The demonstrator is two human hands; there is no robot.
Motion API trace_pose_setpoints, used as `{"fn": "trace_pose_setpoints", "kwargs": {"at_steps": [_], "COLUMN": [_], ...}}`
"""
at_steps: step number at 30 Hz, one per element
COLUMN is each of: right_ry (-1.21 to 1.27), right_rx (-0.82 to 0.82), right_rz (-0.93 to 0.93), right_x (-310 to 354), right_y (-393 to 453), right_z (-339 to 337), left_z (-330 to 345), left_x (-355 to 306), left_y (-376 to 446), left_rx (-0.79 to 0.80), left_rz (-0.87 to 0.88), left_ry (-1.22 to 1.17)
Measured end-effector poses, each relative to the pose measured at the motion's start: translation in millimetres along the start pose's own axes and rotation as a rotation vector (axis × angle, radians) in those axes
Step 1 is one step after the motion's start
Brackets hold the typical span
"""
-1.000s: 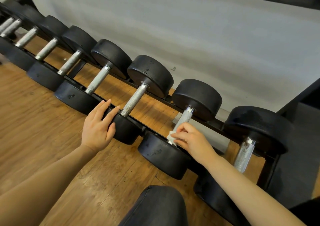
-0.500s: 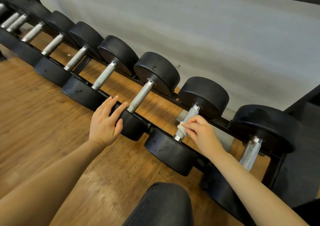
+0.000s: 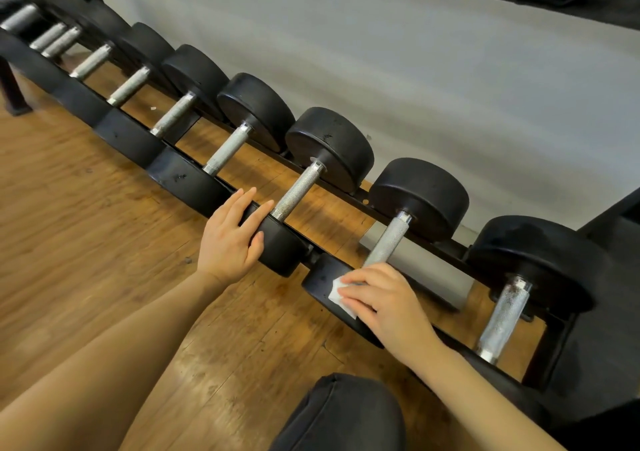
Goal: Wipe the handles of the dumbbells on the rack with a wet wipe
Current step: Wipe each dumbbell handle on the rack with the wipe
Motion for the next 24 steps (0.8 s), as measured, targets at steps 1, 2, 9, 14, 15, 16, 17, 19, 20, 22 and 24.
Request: {"fn": "trace_pose_setpoints", "kwargs": {"at_steps": [1, 2, 9, 14, 15, 16, 17, 19, 20, 22, 24], "right_ry": [-0.012, -0.028, -0.093, -0.103, -0.110, -0.125, -0.149, -0.185, -0.202, -0.242, -0.296], "right_rx": [0.002, 0.009, 0.077, 0.206, 0.215, 0.215, 0.202, 0.160, 0.135, 0.121, 0.105], "right_rz": [-0.020, -0.045, -0.114, -0.112, -0.111, -0.113, -0.122, -0.129, -0.124, -0.114, -0.109], "right_x": [-2, -3, 4, 5, 4, 4, 4, 6, 7, 10, 14], "right_y": [1, 2, 41, 58, 58, 57, 55, 46, 39, 25, 15], "right_z": [1, 2, 11, 23, 24, 25, 26, 24, 21, 17, 16], "left_z": [-1, -1, -2, -5, -5, -5, -4, -3, -3, -2, -1], "left_x": [0, 0, -4, -7, -6, -6, -4, -4, -4, -4, -3], "left_y": [0, 0, -1, -2, -2, -2, -2, -2, -3, -3, -4], "left_rx": [0.005, 0.008, 0.057, 0.064, 0.067, 0.067, 0.066, 0.059, 0.055, 0.051, 0.047], "left_rz": [-0.003, -0.005, -0.023, -0.036, -0.037, -0.037, -0.038, -0.043, -0.042, -0.041, -0.046], "left_ry": [0.005, 0.011, 0.056, 0.077, 0.075, 0.072, 0.069, 0.066, 0.063, 0.043, 0.013]}}
Point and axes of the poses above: each hand's wrist, its own y-axis towards the middle knuckle, its own z-axis out of the palm, x = y × z, the point moved 1 cm from there along y, towards the middle knuckle, and after that the axes turned 7 degrees about -y, right-handed, at the moved point
